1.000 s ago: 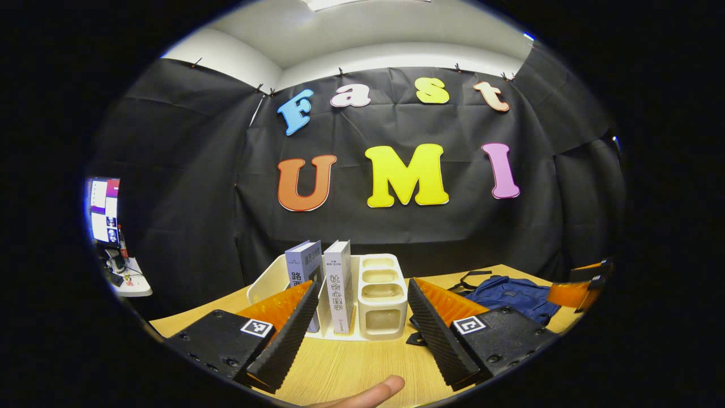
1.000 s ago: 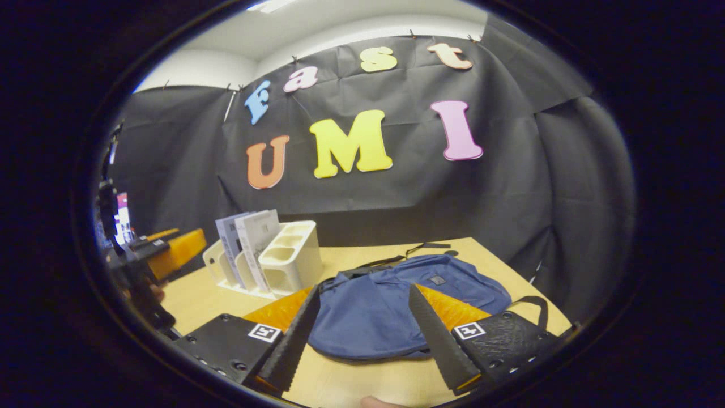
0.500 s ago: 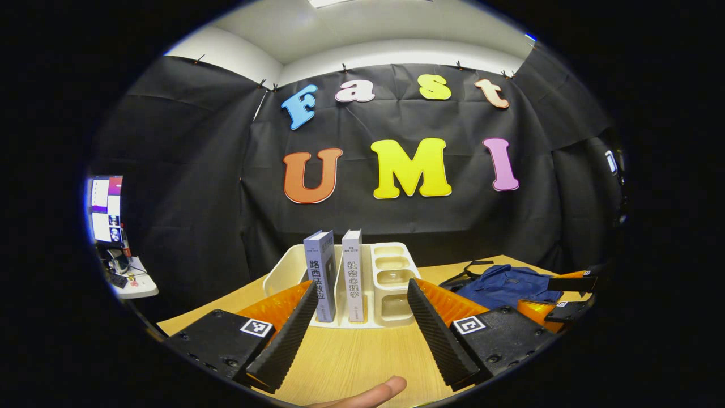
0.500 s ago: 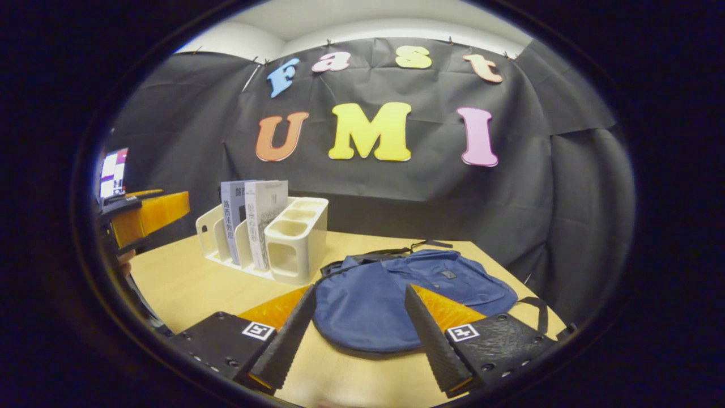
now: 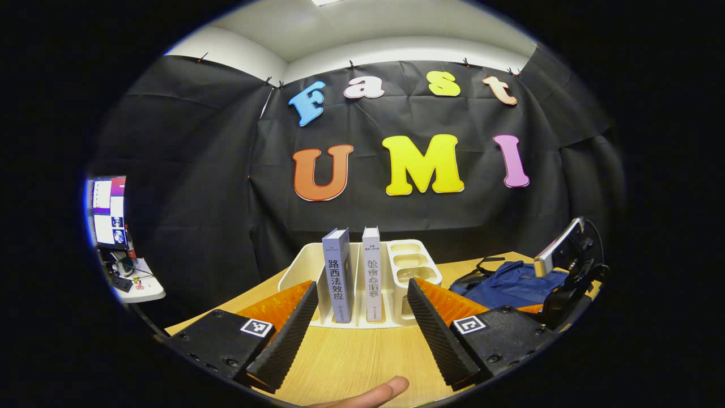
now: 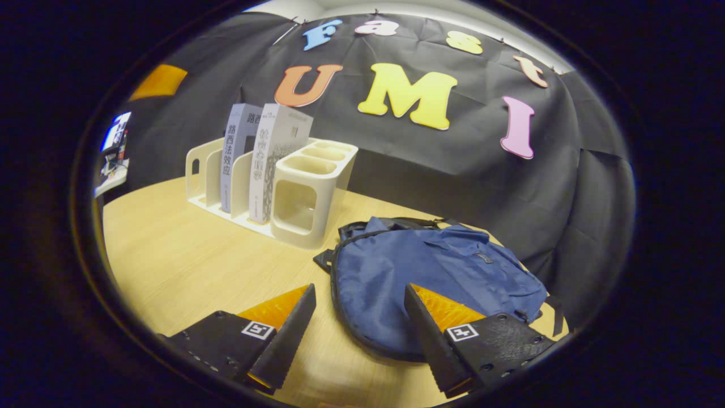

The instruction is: Open the schoolbag, grab two books from the bookshelf and put them into the schoolbag.

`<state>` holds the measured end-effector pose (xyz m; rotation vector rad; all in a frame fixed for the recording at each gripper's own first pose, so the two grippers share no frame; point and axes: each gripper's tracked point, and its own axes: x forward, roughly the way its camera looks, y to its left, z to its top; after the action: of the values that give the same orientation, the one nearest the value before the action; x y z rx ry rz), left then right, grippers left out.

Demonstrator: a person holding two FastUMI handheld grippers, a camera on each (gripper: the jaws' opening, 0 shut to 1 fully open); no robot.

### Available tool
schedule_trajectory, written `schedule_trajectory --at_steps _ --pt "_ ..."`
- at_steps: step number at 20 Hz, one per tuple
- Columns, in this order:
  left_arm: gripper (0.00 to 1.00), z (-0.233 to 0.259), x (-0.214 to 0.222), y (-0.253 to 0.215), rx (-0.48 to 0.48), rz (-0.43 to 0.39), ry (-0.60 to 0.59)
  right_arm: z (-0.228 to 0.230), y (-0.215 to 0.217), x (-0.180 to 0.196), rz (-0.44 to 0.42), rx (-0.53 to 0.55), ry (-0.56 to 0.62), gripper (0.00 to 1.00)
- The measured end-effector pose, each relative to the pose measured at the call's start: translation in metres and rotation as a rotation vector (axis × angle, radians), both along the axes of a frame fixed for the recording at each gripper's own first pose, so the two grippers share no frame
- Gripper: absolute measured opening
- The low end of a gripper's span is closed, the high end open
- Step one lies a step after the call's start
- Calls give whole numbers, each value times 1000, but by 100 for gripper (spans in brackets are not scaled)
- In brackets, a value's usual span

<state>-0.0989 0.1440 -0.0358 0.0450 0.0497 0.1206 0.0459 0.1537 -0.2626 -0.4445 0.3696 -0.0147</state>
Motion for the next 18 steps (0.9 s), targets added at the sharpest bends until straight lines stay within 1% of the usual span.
schedule_trajectory --at_steps 1,2,3,4,5,6,7,9,10,11,13,15,16,17,18 --pt "99 -3 1 4 -3 3 7 -3 -2 6 -22 -27 2 94" --pt "99 -7 2 7 -3 4 16 -6 -5 11 -34 -60 4 97" --pt "99 -10 3 11 -1 8 23 -7 -6 14 -51 -93 18 92" --pt "100 -13 5 17 -1 17 26 -7 -7 19 -57 -116 12 92" --pt "100 -14 6 22 -6 28 28 -9 -10 20 -76 -130 30 98" --pt "100 -16 6 25 -13 34 32 -14 -12 21 -93 -138 59 96" --pt "100 -17 5 26 -20 32 31 -17 -14 19 -104 -144 78 88" --pt "99 -19 5 25 -22 25 34 -17 -14 20 -121 -153 86 86" --pt "99 -22 5 26 -18 24 37 -18 -13 18 -131 -167 98 92" --pt "100 -23 4 26 -13 22 38 -17 -11 16 -132 -183 96 83" --pt "99 -28 4 25 -7 16 42 -17 -7 13 -135 -241 90 82" --pt "100 -36 7 25 -18 6 51 -14 -11 14 -165 -289 74 83" --pt "99 -39 8 23 -33 -3 58 -12 -13 15 -175 -306 73 88" --pt "99 -42 10 22 -51 -13 65 -13 -13 16 -185 -302 86 79" --pt "99 -44 11 22 -64 -18 70 -14 -14 17 -197 -303 96 84"
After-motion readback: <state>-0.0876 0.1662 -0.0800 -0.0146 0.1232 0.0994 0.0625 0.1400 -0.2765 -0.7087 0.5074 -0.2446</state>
